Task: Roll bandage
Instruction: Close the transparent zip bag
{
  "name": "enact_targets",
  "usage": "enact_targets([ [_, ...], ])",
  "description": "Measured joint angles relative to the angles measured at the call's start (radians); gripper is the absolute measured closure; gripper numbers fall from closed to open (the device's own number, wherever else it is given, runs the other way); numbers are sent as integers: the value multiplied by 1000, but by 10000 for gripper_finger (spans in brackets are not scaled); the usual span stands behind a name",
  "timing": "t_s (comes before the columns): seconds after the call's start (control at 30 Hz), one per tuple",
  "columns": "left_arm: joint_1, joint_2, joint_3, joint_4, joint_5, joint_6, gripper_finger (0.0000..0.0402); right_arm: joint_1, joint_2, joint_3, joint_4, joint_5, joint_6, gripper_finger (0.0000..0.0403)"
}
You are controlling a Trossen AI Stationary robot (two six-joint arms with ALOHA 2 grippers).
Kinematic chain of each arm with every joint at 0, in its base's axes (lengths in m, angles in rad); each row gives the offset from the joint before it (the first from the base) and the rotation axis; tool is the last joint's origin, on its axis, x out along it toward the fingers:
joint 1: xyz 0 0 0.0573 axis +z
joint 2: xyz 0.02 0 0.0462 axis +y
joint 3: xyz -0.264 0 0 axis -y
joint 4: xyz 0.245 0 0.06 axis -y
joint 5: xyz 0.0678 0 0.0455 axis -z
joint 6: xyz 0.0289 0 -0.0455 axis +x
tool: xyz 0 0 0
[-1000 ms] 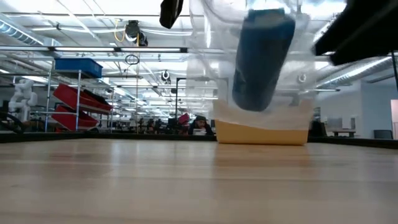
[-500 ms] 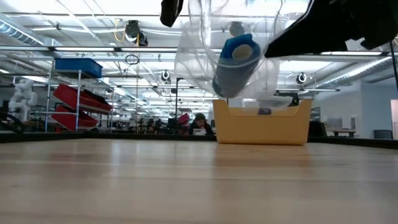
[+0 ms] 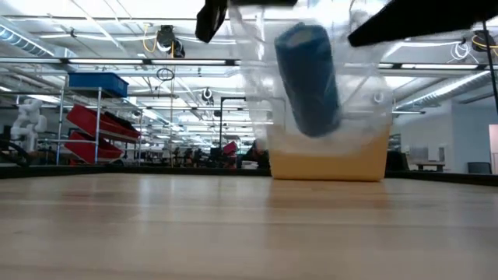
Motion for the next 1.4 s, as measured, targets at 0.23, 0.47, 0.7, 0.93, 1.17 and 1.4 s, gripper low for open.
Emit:
enact_targets([
  [0.23, 12, 1, 0, -119, 18, 31, 380, 3, -60, 108, -210, -228, 113, 402],
  [0.47, -22, 1, 0, 67, 136, 195, 311, -58, -128, 133, -490, -445, 342, 403],
  [0.7, -59, -1, 0, 62, 161, 306, 261, -72, -224, 133, -509, -516, 367, 403],
  [0.93, -139, -3, 0, 62, -12, 477, 251, -35, -321, 133, -507, -601, 370, 403],
  [1.17, -208, -3, 0, 54, -245, 569, 251, 23, -377, 133, -500, -597, 318, 403],
  [1.4, -216, -4, 1, 9, -212, 515, 251, 51, -419, 133, -444, -567, 262, 403],
])
